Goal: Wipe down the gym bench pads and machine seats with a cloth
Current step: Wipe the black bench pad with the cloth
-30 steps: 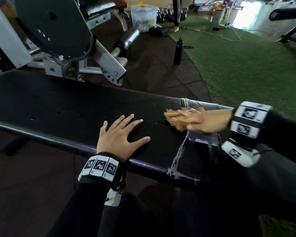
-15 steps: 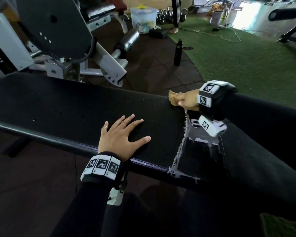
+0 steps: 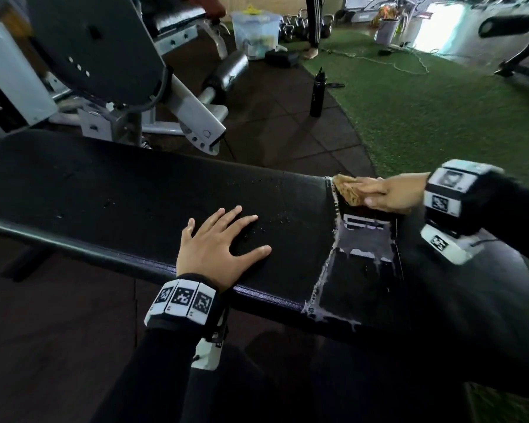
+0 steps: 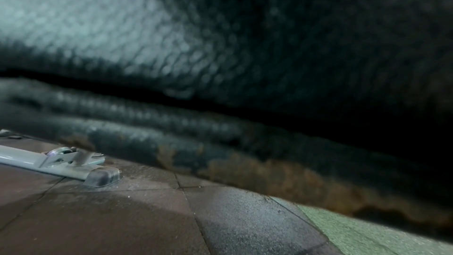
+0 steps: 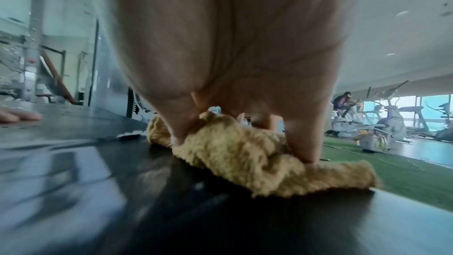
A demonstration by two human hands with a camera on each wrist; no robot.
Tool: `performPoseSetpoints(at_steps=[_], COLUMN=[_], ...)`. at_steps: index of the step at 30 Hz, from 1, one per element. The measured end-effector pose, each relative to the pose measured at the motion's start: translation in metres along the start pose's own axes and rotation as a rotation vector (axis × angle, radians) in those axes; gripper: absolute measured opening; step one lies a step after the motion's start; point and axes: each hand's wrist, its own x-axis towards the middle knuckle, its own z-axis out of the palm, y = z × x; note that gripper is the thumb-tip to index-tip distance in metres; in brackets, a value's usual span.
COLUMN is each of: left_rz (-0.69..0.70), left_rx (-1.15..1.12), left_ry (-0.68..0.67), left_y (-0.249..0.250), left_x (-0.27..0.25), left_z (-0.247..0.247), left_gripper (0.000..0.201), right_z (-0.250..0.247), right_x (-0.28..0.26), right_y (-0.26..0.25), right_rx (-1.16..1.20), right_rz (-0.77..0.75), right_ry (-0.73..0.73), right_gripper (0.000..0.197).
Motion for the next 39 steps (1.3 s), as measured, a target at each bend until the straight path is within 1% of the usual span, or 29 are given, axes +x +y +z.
performPoseSetpoints(at_steps=[2,3,6,8,10,13,16,18,20,22,23,25,28,32,36,39], left_rz=[-0.002,-0.001,0.001,-0.001,-0.001,-0.002,0.001,0.007,0.010,0.017,0.019,0.020,0.017,0.003,-0.051,-0.057], left_rx=[-0.006,-0.009,-0.026,-0.029,-0.023,-0.018,-0.017,-0.020,-0.016,-0.012,-0.008,0.002,0.014,-0.001,-0.047,-0.069], left_ry=[0.003,0.005,0.012,0.009,0.001,-0.008,-0.014,-0.010,-0.011,-0.011,-0.012,-0.012,0.003,0.035,0.122,0.135], left_y=[0.000,0.000,0.000,0.000,0.000,0.000,0.001,0.001,0.001,0.000,0.000,-0.001,-0.001,-0.002,-0.004,-0.006], left_x=[0.000,0.000,-0.001,-0.001,-0.001,-0.001,-0.002,-0.002,-0.002,-0.002,-0.002,-0.001,0.000,0.001,0.000,-0.001], left_z=[0.000,0.000,-0.001,0.000,-0.001,-0.003,-0.004,-0.004,-0.005,-0.004,-0.004,-0.002,0.000,0.002,0.005,0.006], left_gripper=[0.078,0.078,0.077,0.077,0.078,0.078,0.079,0.078,0.079,0.080,0.078,0.072,0.060,0.048,0.043,0.042], right_z=[-0.010,-0.014,-0.019,-0.015,-0.009,0.002,0.019,0.034,0.051,0.067,0.072,0.078,0.070,0.046,0.044,0.064], right_x=[0.022,0.031,0.048,0.050,0.041,0.011,-0.028,-0.055,-0.083,-0.102,-0.107,-0.107,-0.087,-0.049,-0.045,-0.073], right_y=[-0.010,-0.019,-0.046,-0.058,-0.065,-0.073,-0.082,-0.086,-0.088,-0.085,-0.083,-0.080,-0.083,-0.112,-0.161,-0.176], right_rx=[-0.031,-0.030,0.003,0.017,0.039,0.059,-0.052,-0.168,-0.251,-0.290,-0.257,-0.139,-0.114,-0.129,-0.174,-0.165], right_rz=[0.076,0.079,0.012,-0.012,-0.019,-0.039,-0.037,-0.040,-0.060,-0.067,-0.065,-0.053,-0.016,-0.011,-0.106,-0.182], right_ry=[0.056,0.073,0.073,0.070,0.068,0.074,0.074,0.100,0.121,0.109,0.082,0.009,-0.046,-0.004,-0.026,-0.055], right_gripper=[0.055,0.054,0.057,0.059,0.060,0.062,0.059,0.055,0.056,0.058,0.058,0.059,0.058,0.055,0.055,0.055])
